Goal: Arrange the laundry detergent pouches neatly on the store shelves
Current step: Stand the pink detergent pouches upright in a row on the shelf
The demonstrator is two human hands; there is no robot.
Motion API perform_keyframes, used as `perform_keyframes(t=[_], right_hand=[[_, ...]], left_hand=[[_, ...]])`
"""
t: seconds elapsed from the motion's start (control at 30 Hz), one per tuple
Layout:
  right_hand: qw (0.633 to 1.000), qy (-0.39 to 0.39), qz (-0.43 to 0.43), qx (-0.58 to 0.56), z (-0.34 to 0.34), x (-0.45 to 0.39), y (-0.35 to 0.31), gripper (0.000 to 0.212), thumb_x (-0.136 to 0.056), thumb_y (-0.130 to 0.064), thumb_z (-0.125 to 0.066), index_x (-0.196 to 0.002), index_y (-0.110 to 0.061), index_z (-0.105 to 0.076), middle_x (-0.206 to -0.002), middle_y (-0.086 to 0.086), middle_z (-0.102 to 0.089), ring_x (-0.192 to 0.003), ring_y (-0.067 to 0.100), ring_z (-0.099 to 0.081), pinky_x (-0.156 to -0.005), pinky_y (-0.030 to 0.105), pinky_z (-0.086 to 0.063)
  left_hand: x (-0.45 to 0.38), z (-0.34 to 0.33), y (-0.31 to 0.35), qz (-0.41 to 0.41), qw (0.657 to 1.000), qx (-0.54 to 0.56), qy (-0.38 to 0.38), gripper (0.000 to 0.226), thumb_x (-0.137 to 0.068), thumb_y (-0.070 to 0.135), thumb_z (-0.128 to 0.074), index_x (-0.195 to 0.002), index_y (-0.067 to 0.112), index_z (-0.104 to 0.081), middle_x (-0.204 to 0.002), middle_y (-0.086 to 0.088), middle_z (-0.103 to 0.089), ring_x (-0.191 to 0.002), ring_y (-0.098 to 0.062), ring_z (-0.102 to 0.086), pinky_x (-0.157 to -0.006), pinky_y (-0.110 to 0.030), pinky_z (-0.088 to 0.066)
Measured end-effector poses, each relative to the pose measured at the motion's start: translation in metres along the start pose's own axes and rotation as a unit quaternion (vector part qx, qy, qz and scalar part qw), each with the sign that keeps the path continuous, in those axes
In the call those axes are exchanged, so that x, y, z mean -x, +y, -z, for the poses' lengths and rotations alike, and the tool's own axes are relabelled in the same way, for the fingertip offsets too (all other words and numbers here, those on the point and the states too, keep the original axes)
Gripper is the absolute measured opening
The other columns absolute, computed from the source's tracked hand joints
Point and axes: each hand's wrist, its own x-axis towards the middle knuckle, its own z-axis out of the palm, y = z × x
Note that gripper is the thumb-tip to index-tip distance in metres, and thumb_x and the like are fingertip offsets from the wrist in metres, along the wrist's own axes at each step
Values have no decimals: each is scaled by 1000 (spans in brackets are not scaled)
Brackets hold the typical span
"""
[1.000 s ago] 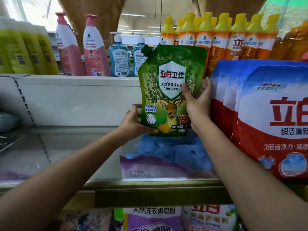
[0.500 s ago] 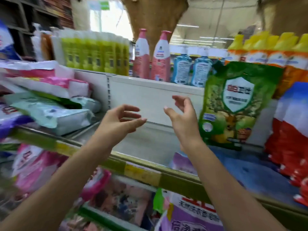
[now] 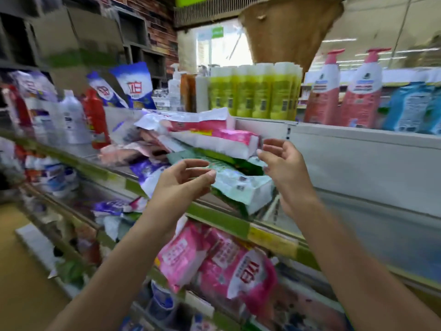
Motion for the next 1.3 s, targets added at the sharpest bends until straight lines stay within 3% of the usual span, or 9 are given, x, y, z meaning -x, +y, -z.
perform_keyframes(t=[0.27, 0.4, 0.57, 0.73, 0.87, 0.97, 1.1, 1.17, 1.3], right_hand=[[998, 56, 13, 10, -78, -28, -10, 18, -91, -13, -62, -106, -21, -57, -104, -5, -60, -96, 9, -56, -75, 20, -44], [991, 73, 55, 95, -100, -45, -13, 21, -89, -13, -64, -109, -19, -58, -98, -7, -60, -86, 2, -56, -68, 16, -44], [958, 47, 150, 240, -122, -71, -18, 30, -84, -17, -69, -113, -21, -60, -115, -1, -61, -103, 16, -56, -88, 31, -51], [862, -39, 248, 441, -156, -105, -19, 49, -82, -24, -72, -128, -15, -56, -132, 4, -56, -128, 20, -44, -104, 30, -35], [782, -135, 238, 560, -184, -132, -17, 54, -82, -26, -69, -133, -18, -53, -136, 7, -54, -129, 24, -45, -107, 36, -38], [734, -151, 232, 620, -204, -146, -15, 46, -85, -36, -65, -130, -26, -56, -128, 7, -62, -116, 28, -56, -91, 38, -49], [649, -124, 251, 707, -220, -153, -9, 49, -90, -60, -52, -133, -37, -51, -122, 8, -64, -110, 31, -59, -72, 33, -40], [668, -76, 273, 688, -221, -156, -7, 35, -95, -49, -51, -129, -41, -55, -117, 7, -67, -104, 32, -62, -68, 32, -38], [816, 21, 295, 497, -201, -160, -18, 25, -97, -40, -51, -112, -32, -70, -98, 1, -74, -85, 23, -66, -55, 27, -35]], left_hand=[[-58, 92, 1, 29, 999, -9, -17, 18, -88, 6, -63, -106, 6, -63, -105, -17, -69, -86, -20, -68, -76, -26, -57], [-82, 119, 1, 48, 999, 8, 2, 16, -91, 9, -62, -107, 6, -63, -113, -21, -68, -90, -22, -69, -84, -33, -57], [-107, 133, -1, 50, 998, 30, 20, 21, -92, 10, -60, -112, 4, -61, -110, -18, -70, -96, -26, -69, -84, -32, -58], [-134, 142, -5, 56, 998, 34, 18, 20, -93, 12, -59, -111, 5, -62, -103, -15, -73, -94, -25, -71, -82, -32, -58], [-157, 151, -2, 67, 995, 68, -7, 15, -93, 10, -58, -106, 5, -61, -97, -15, -74, -81, -24, -73, -76, -33, -61], [-169, 160, 3, 83, 988, 115, -54, 15, -92, 6, -57, -106, 1, -60, -100, -22, -72, -85, -30, -73, -71, -32, -61], [-183, 170, 5, 82, 984, 128, -93, 21, -91, 5, -59, -109, -4, -59, -110, -26, -67, -88, -32, -72, -71, -35, -62], [-192, 175, 4, 77, 982, 137, -101, 23, -91, 4, -58, -112, -6, -58, -111, -26, -67, -89, -32, -72, -70, -33, -62], [-207, 173, 5, 61, 980, 156, -106, 16, -93, 5, -55, -105, -4, -60, -104, -23, -70, -87, -29, -72, -77, -34, -61]])
